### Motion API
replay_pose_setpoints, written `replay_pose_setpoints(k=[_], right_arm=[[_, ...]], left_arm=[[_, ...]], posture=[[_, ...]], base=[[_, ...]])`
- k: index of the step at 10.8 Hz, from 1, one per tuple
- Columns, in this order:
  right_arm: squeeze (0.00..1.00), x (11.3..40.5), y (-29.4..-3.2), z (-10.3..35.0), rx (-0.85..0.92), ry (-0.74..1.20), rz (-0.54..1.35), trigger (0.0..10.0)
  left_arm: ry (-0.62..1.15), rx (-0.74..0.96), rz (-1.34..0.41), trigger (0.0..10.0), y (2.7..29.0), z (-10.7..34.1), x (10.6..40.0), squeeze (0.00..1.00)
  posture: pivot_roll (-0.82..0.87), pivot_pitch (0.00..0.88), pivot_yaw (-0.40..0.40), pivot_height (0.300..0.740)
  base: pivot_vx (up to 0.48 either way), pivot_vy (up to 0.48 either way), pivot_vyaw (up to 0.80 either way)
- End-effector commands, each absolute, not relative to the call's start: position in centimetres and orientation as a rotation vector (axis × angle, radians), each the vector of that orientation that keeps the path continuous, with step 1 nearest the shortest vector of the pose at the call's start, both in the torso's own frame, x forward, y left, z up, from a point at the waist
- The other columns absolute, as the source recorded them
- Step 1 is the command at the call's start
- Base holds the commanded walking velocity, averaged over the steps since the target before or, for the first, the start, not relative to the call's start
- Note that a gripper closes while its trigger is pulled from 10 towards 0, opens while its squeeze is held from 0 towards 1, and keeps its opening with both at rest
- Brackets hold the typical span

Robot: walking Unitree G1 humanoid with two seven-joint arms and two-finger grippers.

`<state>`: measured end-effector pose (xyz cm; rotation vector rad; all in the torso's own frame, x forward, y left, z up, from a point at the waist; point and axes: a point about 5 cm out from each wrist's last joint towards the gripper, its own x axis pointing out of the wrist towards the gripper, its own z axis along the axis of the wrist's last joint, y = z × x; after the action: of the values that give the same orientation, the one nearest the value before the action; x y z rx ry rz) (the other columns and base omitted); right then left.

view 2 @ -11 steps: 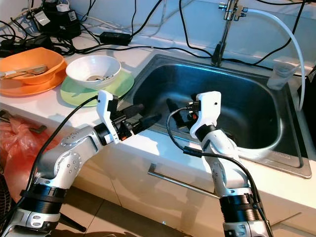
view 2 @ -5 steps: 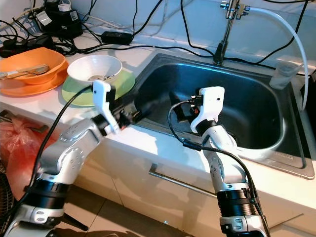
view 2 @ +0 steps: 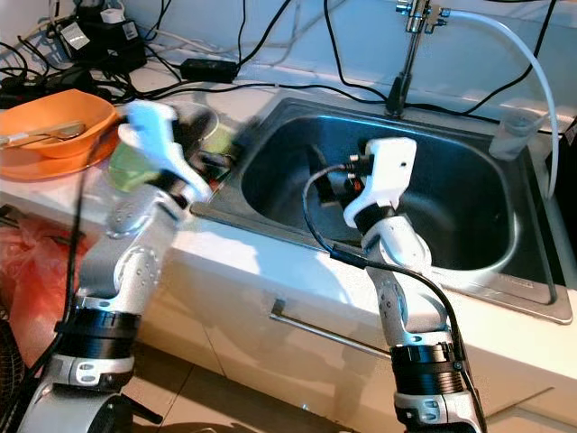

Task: Kitchen organization

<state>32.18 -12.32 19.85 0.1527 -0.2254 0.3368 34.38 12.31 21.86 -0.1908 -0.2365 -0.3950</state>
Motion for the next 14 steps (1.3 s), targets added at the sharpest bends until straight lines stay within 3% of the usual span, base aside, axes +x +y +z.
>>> replay_pose_setpoints(k=[1,4,7,13,14], right_arm=[[0.00,32.1,-12.0,20.5,0.152,-0.240,0.345,10.0],[0.00,31.7,-12.0,20.9,0.158,-0.243,0.338,10.0],[0.00,31.6,-11.7,20.8,0.164,-0.236,0.343,10.0],[0.00,31.2,-11.5,20.6,0.187,-0.221,0.334,10.0],[0.00,31.1,-11.4,20.5,0.189,-0.220,0.334,10.0]], left_arm=[[-0.243,-0.185,-0.354,10.0,12.6,22.1,34.7,0.00],[-0.201,-0.221,-0.187,10.0,14.0,21.1,35.5,0.00],[-0.171,-0.168,-0.174,10.0,14.1,20.3,35.8,0.00],[-0.155,0.066,-0.208,10.0,16.9,19.5,36.6,0.00],[-0.155,0.072,-0.222,8.3,16.9,19.4,36.6,0.00]], posture=[[0.01,0.000,0.028,0.740],[-0.01,0.000,0.031,0.740],[-0.01,0.000,0.033,0.740],[0.00,0.000,0.049,0.740],[0.00,0.000,0.050,0.740]], base=[[0.000,0.000,0.00],[0.000,0.000,0.00],[0.000,0.000,0.00],[0.000,0.000,0.00],[0.000,0.000,0.00]])
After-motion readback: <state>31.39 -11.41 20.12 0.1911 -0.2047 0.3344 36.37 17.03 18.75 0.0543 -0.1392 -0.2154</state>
